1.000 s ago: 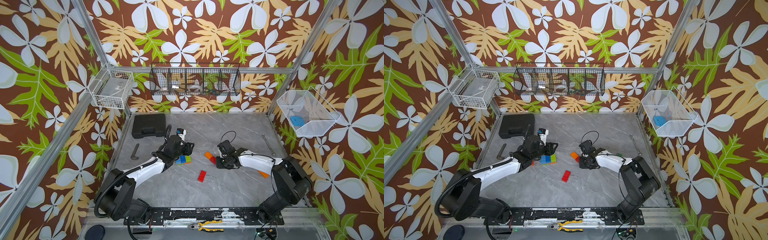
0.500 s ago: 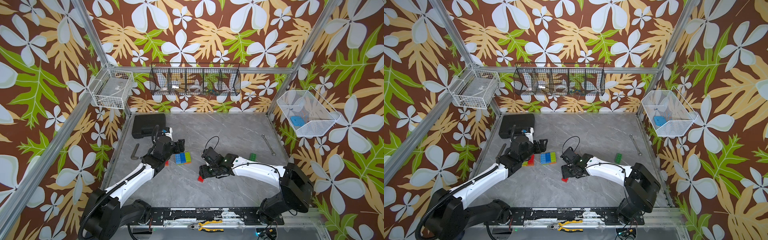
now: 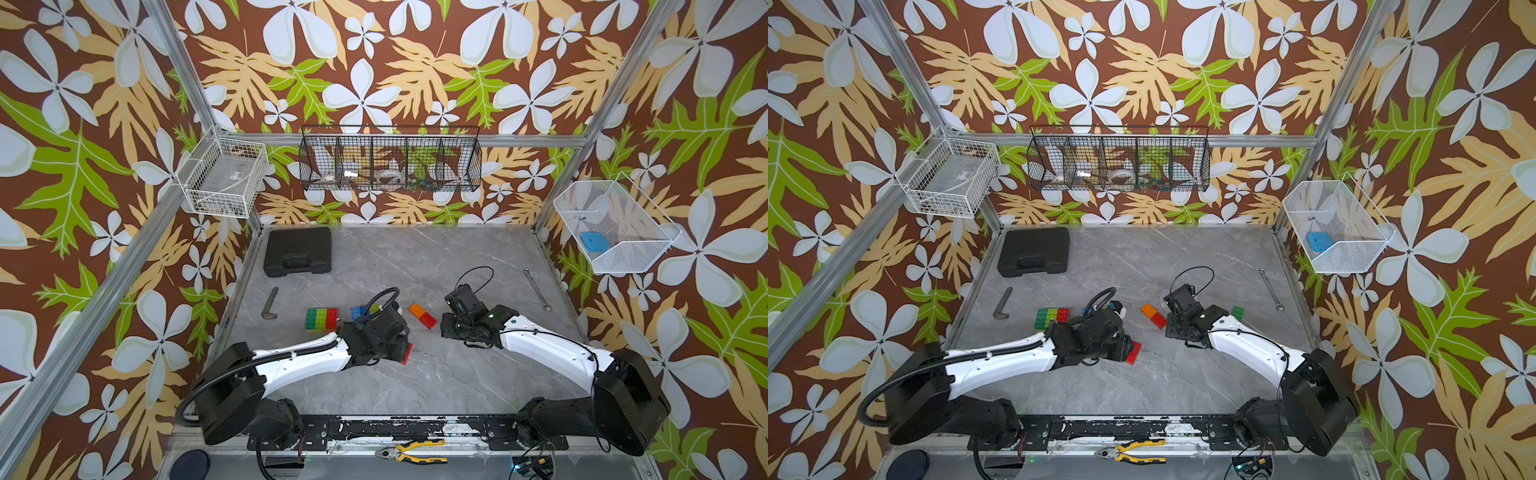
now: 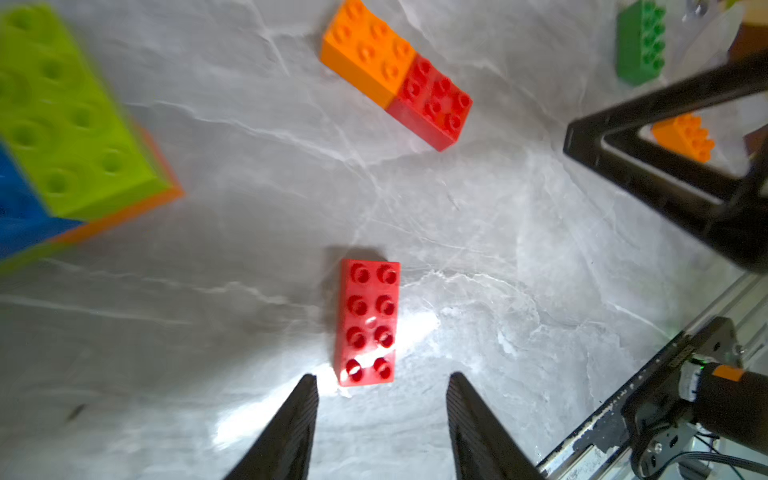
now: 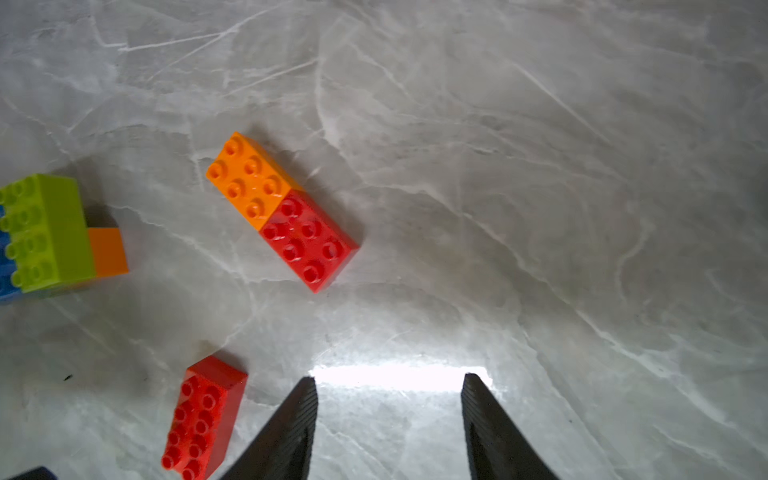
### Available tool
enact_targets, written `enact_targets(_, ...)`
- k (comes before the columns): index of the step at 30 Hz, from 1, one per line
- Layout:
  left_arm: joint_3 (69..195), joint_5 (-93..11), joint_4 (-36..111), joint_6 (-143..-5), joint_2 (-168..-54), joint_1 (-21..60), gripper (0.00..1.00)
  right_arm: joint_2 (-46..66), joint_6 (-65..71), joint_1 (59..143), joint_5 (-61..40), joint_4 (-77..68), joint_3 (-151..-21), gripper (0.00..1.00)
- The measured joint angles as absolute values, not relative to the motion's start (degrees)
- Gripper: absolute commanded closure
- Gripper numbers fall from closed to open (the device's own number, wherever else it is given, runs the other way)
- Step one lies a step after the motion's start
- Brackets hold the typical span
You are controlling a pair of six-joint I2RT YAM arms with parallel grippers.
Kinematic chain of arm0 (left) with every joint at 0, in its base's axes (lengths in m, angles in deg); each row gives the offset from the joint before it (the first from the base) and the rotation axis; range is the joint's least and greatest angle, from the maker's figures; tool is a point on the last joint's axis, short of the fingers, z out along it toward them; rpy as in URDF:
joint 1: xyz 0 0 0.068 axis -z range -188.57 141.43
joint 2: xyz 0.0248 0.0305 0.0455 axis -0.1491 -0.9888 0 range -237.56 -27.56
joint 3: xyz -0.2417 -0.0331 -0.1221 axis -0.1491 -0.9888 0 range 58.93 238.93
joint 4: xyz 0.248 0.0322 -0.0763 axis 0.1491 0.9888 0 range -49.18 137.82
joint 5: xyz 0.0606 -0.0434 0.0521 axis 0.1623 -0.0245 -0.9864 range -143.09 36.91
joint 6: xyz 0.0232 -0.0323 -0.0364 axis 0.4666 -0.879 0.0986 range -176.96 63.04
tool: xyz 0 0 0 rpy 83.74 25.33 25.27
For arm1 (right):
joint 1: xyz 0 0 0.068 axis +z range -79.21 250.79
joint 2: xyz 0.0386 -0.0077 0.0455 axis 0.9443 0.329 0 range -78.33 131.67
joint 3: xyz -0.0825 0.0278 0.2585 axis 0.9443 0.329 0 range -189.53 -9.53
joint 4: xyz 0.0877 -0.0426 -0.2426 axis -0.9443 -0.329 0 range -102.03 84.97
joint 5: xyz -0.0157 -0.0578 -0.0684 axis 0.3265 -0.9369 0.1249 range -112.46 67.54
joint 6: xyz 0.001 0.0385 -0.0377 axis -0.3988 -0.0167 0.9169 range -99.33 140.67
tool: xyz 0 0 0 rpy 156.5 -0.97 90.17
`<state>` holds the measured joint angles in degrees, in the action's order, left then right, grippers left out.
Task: Assemble a rectangle with lego
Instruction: Pick up the lego brick from the center of the board.
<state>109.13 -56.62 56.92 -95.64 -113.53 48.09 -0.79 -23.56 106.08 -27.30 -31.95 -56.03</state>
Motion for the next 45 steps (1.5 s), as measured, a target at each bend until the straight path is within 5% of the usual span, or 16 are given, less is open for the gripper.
enact_targets(8, 116.5, -58.6, 61.1, -95.5, -125.8, 49.2, 0.49, -1.6, -22.4, 105.7, -26.7, -29.4, -53.3, 0.47)
enact_targets(15, 119.4, -59.3, 63.2, -94.1, -129.0, 49.2, 0.63, -1.2, -21.6, 105.2, -25.5, -27.8, -52.5, 0.48)
enact_targets(25, 120.5, -61.0, 65.5, -92.6, -130.3, 49.7, 0.54, -0.2, -20.9, 105.1, -24.4, -26.9, -52.4, 0.49)
enact_targets(34, 121.2, -62.3, 66.8, -92.2, -130.1, 50.4, 0.81, 0.0, -20.9, 105.1, -23.7, -25.6, -51.2, 0.5)
enact_targets(45, 132.5, -62.9, 69.2, -82.3, -127.6, 43.5, 1.0, -2.3, -19.6, 100.1, -23.7, -25.2, -49.0, 0.54)
